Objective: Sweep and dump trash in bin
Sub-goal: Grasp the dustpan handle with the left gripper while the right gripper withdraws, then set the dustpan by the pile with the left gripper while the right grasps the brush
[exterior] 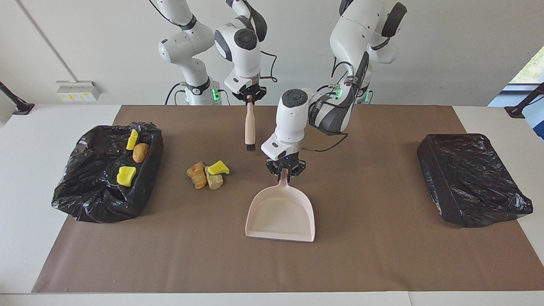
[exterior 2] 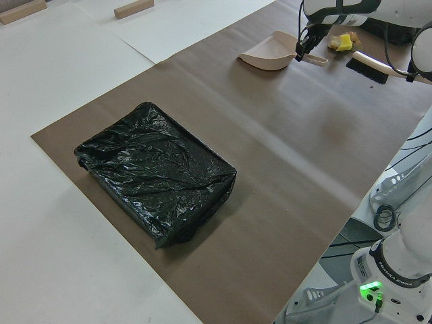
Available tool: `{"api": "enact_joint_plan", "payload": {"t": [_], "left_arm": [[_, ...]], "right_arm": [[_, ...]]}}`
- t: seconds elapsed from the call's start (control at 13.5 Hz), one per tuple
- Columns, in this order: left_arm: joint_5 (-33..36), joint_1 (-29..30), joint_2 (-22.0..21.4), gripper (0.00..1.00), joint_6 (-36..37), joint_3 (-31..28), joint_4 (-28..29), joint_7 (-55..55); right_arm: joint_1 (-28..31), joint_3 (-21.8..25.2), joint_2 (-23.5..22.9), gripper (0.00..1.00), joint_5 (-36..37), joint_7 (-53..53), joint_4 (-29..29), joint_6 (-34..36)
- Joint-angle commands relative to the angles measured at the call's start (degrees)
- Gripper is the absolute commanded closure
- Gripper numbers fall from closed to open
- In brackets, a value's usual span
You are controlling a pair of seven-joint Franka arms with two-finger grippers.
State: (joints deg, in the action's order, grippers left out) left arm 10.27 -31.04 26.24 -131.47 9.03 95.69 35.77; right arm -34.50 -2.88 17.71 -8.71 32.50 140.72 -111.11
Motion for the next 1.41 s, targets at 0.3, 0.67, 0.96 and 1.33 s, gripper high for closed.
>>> {"api": "enact_joint_plan", "payload": {"t": [0.3, 0.67, 0.96, 1.33], "left_arm": [[2.65, 0.28, -2.42, 1.0, 2.26, -0.33, 0.91, -5.25], [2.04, 1.95, -4.52, 1.0, 7.27, -0.33, 1.6, -32.1], [-0.59, 2.82, -6.02, 1.0, 15.88, -0.33, 1.96, -53.99], [-9.39, 3.62, -9.09, 1.0, 13.02, -0.41, 9.06, -69.16]], "right_arm": [[16.11, -0.37, -6.87, 1.0, 10.34, -13.07, -11.83, 2.29], [26.57, -0.02, -12.6, 1.0, 17.84, -25.37, -17.67, 6.52], [28.52, -0.02, -14.27, 1.0, 22.41, -29.34, -14.52, 6.89], [27.73, -0.19, -14.98, 1.0, 21.36, -28.9, -12.58, 4.08]]}}
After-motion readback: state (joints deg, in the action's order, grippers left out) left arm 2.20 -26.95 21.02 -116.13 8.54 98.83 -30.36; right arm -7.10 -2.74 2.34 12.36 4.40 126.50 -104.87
